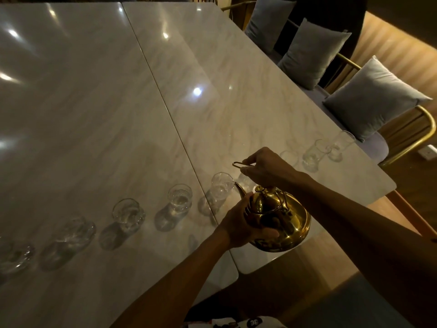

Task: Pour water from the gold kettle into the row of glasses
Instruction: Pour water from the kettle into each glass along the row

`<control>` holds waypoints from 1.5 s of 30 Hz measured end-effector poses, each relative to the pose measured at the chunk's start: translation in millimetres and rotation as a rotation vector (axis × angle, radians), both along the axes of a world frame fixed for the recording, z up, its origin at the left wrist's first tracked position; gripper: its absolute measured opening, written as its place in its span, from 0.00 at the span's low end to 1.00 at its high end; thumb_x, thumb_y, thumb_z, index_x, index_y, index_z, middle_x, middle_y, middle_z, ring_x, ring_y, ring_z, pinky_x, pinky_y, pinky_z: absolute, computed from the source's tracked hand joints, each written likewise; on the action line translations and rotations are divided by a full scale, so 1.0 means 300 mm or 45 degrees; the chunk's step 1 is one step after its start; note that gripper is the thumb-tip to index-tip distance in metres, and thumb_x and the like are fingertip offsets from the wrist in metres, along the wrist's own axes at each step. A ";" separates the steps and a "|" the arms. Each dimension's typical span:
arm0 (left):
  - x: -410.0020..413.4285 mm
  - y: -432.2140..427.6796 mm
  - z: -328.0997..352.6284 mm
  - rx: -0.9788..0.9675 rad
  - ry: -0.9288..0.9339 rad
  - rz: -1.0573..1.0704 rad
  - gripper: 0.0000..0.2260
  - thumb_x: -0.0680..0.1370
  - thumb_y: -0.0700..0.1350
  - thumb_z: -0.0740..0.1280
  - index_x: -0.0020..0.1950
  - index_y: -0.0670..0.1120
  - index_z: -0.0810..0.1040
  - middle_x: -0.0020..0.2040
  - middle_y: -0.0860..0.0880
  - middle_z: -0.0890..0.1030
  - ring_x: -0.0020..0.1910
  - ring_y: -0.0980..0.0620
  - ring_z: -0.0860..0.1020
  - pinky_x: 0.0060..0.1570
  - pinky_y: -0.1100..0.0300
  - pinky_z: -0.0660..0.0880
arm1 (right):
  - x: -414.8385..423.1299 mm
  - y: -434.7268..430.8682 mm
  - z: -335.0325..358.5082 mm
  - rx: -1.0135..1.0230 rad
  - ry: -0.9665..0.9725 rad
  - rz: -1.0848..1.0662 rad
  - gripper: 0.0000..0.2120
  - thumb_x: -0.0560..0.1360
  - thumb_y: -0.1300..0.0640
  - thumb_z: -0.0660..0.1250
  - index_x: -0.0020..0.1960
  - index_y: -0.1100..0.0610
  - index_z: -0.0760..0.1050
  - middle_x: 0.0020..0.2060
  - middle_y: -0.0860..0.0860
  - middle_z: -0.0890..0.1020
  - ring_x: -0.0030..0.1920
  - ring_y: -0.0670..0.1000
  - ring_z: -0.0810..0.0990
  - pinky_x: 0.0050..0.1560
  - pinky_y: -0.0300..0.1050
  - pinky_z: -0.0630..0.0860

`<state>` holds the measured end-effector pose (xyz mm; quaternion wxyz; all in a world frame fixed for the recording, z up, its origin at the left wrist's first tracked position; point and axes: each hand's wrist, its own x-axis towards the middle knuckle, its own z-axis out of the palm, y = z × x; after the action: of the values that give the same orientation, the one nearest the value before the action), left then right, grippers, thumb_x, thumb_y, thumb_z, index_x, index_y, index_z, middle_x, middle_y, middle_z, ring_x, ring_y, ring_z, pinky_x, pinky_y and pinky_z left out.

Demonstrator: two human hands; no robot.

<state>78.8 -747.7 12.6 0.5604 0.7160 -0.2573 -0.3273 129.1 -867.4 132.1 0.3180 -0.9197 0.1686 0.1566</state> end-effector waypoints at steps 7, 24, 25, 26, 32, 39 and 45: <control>0.003 0.002 0.004 -0.027 0.038 0.021 0.42 0.64 0.59 0.77 0.75 0.53 0.66 0.68 0.51 0.79 0.68 0.52 0.77 0.67 0.45 0.77 | 0.011 0.006 0.011 0.007 0.019 -0.005 0.12 0.76 0.59 0.66 0.56 0.64 0.81 0.39 0.57 0.83 0.34 0.52 0.77 0.32 0.44 0.71; -0.007 0.010 -0.027 -0.056 0.011 0.017 0.36 0.72 0.40 0.79 0.76 0.49 0.66 0.64 0.56 0.78 0.57 0.74 0.76 0.56 0.74 0.75 | 0.002 0.016 0.007 -0.018 0.030 0.004 0.10 0.75 0.59 0.66 0.53 0.63 0.82 0.43 0.60 0.85 0.34 0.54 0.78 0.34 0.47 0.72; -0.007 0.009 -0.030 -0.053 -0.003 0.020 0.36 0.72 0.40 0.79 0.75 0.49 0.66 0.64 0.56 0.78 0.57 0.71 0.76 0.57 0.74 0.75 | 0.002 0.016 0.006 -0.020 0.029 0.000 0.10 0.75 0.59 0.66 0.52 0.63 0.82 0.42 0.61 0.85 0.34 0.54 0.78 0.34 0.47 0.73; -0.009 0.010 -0.029 -0.051 -0.014 0.021 0.36 0.72 0.40 0.79 0.75 0.48 0.66 0.65 0.55 0.78 0.58 0.69 0.77 0.57 0.73 0.75 | 0.002 0.017 0.005 -0.022 0.028 -0.002 0.10 0.75 0.59 0.67 0.52 0.63 0.82 0.43 0.61 0.85 0.35 0.55 0.78 0.35 0.47 0.73; -0.012 0.022 -0.032 -0.038 -0.026 0.015 0.34 0.73 0.39 0.78 0.75 0.48 0.66 0.59 0.62 0.77 0.54 0.78 0.75 0.53 0.78 0.73 | 0.000 0.031 0.010 -0.020 0.043 -0.006 0.11 0.75 0.59 0.66 0.53 0.63 0.82 0.44 0.61 0.85 0.35 0.55 0.78 0.35 0.47 0.73; -0.020 0.038 -0.026 -0.018 -0.017 -0.010 0.34 0.73 0.42 0.79 0.74 0.52 0.67 0.61 0.62 0.77 0.58 0.71 0.75 0.59 0.70 0.74 | -0.016 0.057 0.026 -0.013 0.037 0.011 0.12 0.77 0.60 0.66 0.56 0.65 0.80 0.36 0.54 0.81 0.34 0.52 0.77 0.30 0.40 0.70; -0.023 0.053 -0.006 -0.036 -0.002 -0.007 0.34 0.73 0.45 0.79 0.74 0.51 0.67 0.66 0.55 0.79 0.64 0.61 0.77 0.65 0.60 0.76 | -0.018 0.066 0.036 -0.034 0.046 0.009 0.11 0.76 0.60 0.66 0.52 0.66 0.81 0.35 0.56 0.81 0.28 0.50 0.74 0.27 0.40 0.68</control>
<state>72.1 -731.7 10.9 0.5692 0.7077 -0.2643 -0.3245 123.7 -847.6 142.9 0.3019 -0.9216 0.1731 0.1720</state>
